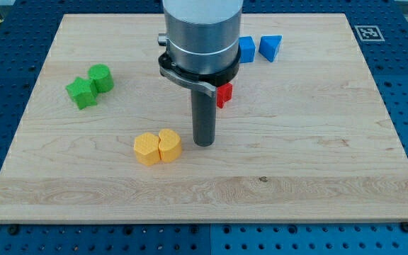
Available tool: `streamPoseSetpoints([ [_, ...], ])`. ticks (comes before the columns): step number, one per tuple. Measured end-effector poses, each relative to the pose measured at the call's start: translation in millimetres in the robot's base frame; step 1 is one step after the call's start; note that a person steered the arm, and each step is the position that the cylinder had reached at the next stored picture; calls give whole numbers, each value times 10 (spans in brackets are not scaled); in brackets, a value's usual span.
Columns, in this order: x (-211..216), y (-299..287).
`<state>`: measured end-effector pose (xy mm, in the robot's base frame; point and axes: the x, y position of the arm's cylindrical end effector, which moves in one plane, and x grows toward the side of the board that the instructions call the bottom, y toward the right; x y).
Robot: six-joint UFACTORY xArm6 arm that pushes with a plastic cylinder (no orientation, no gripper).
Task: Move the red star to the left of the red circle
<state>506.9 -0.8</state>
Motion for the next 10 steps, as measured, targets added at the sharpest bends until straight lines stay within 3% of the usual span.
streamPoseSetpoints([
  [2, -492, 420],
  [4, -764, 414],
  [7, -640, 278],
  [8, -640, -9],
  [10, -737, 344],
])
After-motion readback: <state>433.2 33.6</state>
